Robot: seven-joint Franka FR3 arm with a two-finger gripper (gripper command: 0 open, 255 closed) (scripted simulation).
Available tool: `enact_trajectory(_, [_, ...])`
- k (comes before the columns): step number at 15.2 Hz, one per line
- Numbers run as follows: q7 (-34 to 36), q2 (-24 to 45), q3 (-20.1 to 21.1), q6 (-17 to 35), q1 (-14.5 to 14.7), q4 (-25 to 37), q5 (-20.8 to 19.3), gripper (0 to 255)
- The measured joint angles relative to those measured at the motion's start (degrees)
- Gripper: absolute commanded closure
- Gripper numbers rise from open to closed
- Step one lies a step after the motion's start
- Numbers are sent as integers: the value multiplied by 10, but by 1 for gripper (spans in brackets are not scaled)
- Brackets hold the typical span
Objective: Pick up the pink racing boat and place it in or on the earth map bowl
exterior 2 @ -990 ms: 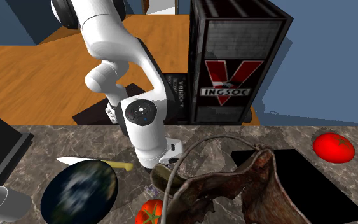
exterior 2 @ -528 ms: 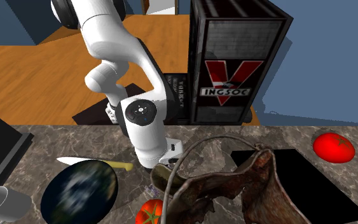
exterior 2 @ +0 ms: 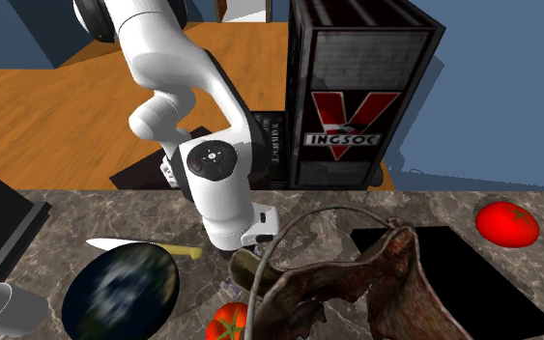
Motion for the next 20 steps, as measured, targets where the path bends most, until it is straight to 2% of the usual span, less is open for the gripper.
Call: enact_trajectory(20, [31, -64, 3, -148, 6, 95, -46, 255])
